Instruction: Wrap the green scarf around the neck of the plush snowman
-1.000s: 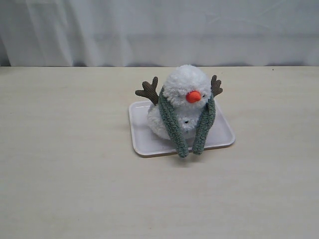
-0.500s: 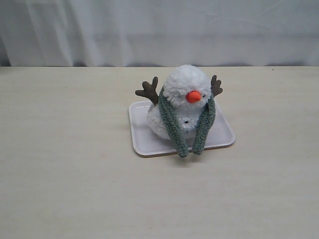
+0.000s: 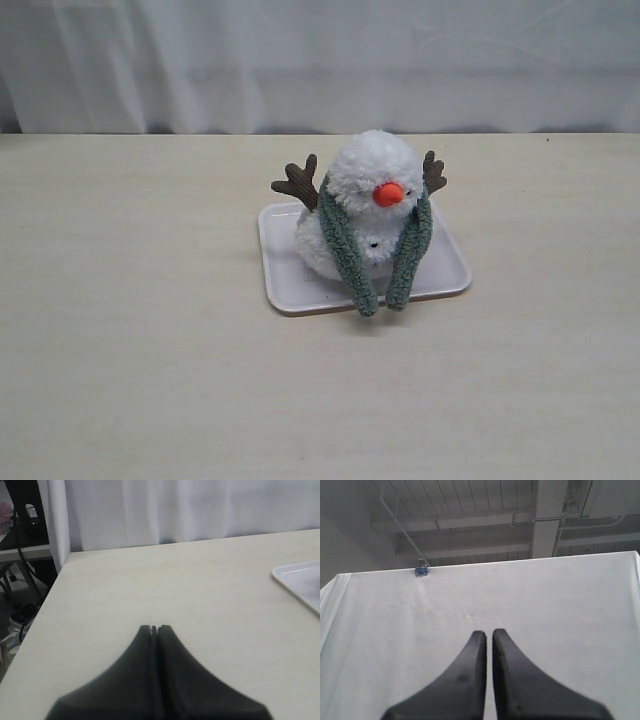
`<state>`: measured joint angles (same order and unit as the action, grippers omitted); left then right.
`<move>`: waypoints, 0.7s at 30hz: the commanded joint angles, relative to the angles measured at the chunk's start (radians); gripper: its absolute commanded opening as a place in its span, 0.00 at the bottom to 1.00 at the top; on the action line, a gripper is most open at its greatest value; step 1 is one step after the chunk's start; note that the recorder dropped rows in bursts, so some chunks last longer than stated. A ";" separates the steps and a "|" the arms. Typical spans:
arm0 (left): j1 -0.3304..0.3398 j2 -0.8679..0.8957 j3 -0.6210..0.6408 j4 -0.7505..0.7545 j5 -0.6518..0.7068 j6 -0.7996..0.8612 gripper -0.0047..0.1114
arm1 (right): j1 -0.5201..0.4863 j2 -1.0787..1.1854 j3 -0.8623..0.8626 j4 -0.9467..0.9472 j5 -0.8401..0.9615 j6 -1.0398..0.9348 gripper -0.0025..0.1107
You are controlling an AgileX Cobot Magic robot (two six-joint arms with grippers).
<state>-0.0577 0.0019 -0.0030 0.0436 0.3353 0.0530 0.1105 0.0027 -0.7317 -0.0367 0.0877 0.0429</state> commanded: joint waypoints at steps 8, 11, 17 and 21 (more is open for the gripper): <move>-0.003 -0.002 0.003 -0.002 -0.010 -0.002 0.04 | -0.003 -0.003 0.004 0.011 -0.011 -0.005 0.06; -0.003 -0.002 0.003 -0.002 -0.010 -0.002 0.04 | -0.003 -0.003 0.008 0.011 -0.017 -0.005 0.06; -0.003 -0.002 0.003 -0.002 -0.010 -0.002 0.04 | -0.003 -0.003 0.089 -0.028 -0.124 -0.005 0.06; -0.003 -0.002 0.003 -0.002 -0.012 -0.002 0.04 | -0.006 -0.003 0.149 -0.030 -0.128 -0.005 0.06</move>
<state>-0.0577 0.0019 -0.0030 0.0436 0.3353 0.0530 0.1105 0.0027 -0.6197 -0.0532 -0.0259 0.0429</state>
